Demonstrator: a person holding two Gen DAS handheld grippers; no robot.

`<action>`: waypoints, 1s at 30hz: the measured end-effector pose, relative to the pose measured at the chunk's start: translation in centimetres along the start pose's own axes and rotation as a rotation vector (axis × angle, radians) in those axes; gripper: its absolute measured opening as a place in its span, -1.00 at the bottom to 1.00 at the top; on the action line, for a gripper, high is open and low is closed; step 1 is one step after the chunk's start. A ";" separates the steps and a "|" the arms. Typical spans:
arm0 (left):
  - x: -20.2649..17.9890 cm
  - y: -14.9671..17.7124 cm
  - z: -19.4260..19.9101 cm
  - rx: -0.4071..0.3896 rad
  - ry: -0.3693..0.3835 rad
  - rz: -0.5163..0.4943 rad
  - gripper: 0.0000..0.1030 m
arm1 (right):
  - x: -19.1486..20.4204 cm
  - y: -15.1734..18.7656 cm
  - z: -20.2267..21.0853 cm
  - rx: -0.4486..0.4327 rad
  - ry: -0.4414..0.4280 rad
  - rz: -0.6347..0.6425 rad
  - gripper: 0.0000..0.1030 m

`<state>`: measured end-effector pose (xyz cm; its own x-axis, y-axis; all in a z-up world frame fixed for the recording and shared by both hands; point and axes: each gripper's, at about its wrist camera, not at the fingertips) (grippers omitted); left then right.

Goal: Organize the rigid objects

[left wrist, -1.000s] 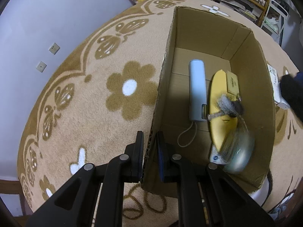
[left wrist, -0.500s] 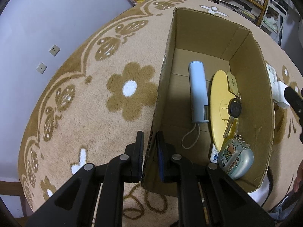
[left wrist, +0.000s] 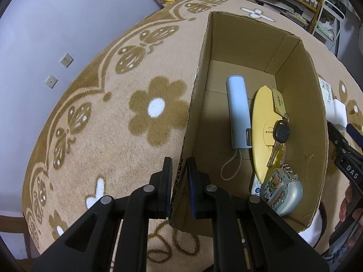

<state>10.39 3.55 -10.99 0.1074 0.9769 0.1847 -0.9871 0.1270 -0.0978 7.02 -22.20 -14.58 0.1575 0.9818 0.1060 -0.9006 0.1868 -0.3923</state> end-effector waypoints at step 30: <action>0.2 0.0 0.2 0.001 0.015 -0.001 -0.77 | 3.0 0.9 -6.4 0.093 0.077 -0.002 0.74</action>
<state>10.38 3.69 -10.80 0.1099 0.9792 0.1705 -0.9871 0.1276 -0.0965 9.26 -18.83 -20.51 0.1870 0.9818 0.0347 -0.9333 0.1885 -0.3055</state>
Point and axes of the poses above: each gripper's, at about its wrist camera, not at the fingertips, and z roughly against the way its jaws point, x to its left, y to its underside, and after that the axes turned 12 degrees about x, right-handed
